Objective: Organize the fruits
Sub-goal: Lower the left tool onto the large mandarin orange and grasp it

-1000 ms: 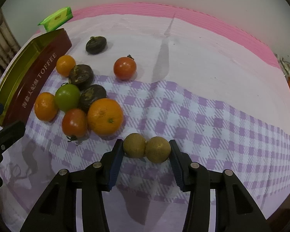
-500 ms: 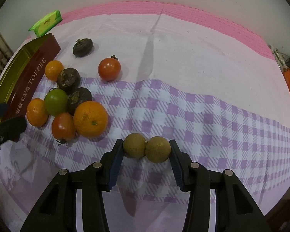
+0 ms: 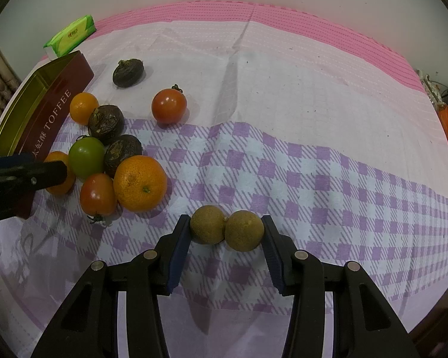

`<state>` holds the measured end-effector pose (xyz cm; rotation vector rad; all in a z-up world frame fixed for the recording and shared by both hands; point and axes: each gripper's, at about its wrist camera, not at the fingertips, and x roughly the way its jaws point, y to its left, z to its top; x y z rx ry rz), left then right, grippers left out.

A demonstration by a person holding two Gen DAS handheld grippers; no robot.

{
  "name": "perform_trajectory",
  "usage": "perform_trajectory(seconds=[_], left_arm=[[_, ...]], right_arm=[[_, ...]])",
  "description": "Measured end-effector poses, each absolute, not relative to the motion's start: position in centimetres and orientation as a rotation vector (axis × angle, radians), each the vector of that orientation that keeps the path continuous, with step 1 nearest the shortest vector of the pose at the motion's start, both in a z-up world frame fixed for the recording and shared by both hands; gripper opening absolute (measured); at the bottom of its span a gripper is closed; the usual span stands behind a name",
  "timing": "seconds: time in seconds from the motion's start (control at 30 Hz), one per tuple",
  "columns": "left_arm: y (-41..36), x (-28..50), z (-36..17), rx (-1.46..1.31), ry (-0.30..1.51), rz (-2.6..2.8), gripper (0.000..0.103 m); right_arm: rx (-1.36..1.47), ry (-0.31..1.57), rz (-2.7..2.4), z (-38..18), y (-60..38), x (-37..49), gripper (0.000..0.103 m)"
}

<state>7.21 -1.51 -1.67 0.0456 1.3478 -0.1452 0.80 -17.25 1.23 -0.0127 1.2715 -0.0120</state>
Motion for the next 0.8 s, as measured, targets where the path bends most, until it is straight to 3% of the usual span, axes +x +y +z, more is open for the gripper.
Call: perform_trajectory(seconds=[0.17, 0.37, 0.8], left_arm=[[-1.4, 7.4, -2.9, 0.050, 1.357, -0.151, 0.061], [-1.4, 7.2, -3.1, 0.076, 1.336, -0.145, 0.037], [-1.2, 5.9, 0.3, 0.047, 1.265, -0.194, 0.037]], right_arm=[[-0.013, 1.272, -0.012, 1.2, -17.1, 0.7, 0.048], [-0.013, 1.272, -0.012, 1.2, -17.1, 0.7, 0.048], [-0.012, 1.273, -0.012, 1.2, -17.1, 0.7, 0.048]])
